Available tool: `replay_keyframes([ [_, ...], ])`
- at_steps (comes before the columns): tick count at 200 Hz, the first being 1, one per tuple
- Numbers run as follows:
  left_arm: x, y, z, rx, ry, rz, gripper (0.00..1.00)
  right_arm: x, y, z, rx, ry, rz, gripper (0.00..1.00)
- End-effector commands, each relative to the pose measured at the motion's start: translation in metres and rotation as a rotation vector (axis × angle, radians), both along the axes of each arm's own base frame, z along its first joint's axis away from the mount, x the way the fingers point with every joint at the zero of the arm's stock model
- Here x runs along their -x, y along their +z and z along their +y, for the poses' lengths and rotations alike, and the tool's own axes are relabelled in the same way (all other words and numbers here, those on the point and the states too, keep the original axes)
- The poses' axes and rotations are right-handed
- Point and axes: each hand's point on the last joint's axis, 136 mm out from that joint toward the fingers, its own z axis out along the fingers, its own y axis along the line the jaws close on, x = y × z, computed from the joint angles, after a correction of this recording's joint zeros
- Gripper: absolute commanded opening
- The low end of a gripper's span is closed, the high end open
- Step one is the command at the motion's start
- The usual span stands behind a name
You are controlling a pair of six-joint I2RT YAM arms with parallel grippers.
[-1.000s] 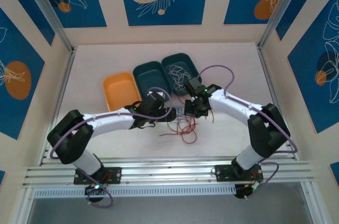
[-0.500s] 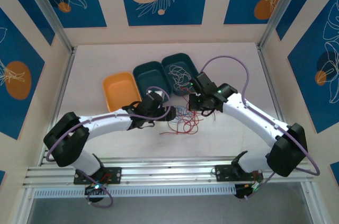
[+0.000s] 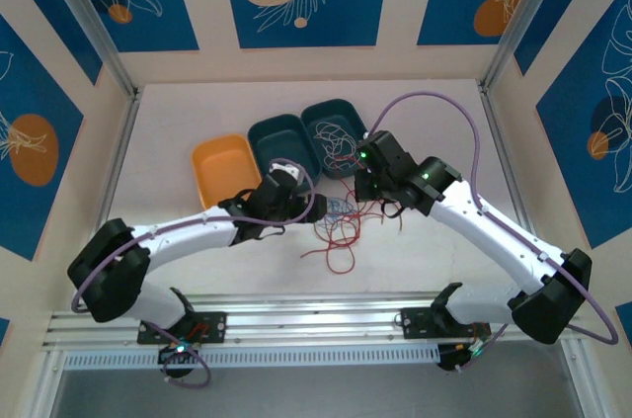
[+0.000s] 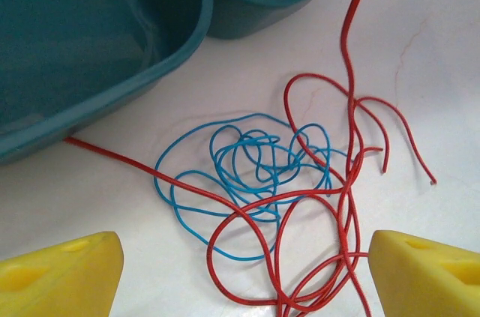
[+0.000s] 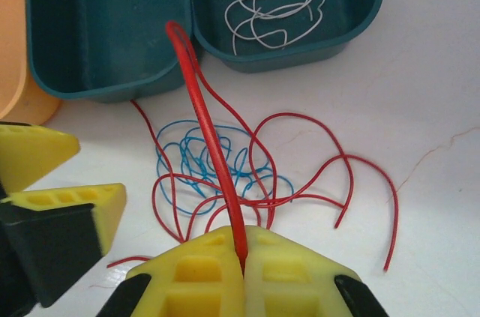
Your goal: Untangle the cables
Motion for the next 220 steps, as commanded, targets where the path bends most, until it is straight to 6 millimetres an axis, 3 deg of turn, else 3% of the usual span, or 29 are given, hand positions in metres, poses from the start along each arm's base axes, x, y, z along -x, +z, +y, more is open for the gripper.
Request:
replay_keyframes([
  [1,-0.013,0.025,0.007,-0.01,0.002,-0.108,0.85,-0.008,0.025,-0.001,0.011,0.01,-0.084,0.0],
  [51,-0.026,0.055,-0.002,0.019,-0.049,-0.238,0.85,-0.008,0.068,0.009,-0.041,0.067,-0.183,0.0],
  [121,-0.031,0.069,-0.02,0.097,-0.09,-0.28,0.85,-0.001,0.149,0.015,-0.16,0.144,-0.379,0.0],
  [220,-0.027,0.06,-0.026,0.126,-0.109,-0.247,0.85,0.005,0.231,0.019,-0.247,0.229,-0.601,0.0],
])
